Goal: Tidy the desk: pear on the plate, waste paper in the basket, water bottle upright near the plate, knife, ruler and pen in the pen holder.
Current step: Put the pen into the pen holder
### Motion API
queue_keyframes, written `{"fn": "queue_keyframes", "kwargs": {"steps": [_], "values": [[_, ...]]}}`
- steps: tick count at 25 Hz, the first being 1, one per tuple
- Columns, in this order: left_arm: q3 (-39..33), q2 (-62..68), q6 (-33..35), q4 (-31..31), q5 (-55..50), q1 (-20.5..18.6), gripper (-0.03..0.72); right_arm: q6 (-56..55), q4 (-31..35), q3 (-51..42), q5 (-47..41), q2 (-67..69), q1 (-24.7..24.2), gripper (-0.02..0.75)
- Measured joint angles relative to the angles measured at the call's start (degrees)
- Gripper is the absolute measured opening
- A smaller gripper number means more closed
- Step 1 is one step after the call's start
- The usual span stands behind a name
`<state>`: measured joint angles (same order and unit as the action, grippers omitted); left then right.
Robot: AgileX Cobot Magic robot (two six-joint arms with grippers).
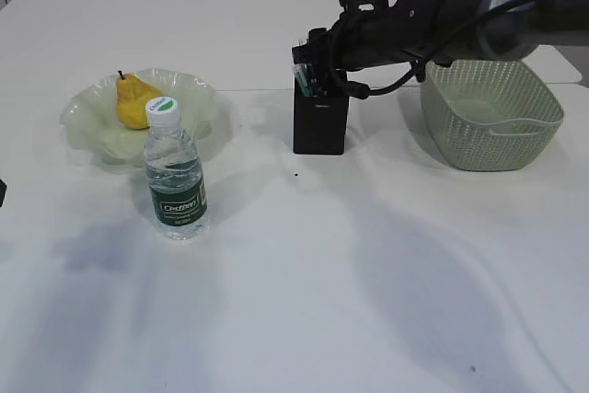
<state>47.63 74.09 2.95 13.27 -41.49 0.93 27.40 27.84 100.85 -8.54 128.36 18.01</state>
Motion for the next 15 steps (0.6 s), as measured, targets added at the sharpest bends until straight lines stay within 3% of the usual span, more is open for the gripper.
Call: {"fn": "queue_keyframes", "kwargs": {"steps": [15], "values": [[0.0, 0.0, 0.0, 0.0, -1.3, 0.0, 0.465, -0.71, -0.91, 0.0, -17.64, -10.55, 0.0, 0.414]]}}
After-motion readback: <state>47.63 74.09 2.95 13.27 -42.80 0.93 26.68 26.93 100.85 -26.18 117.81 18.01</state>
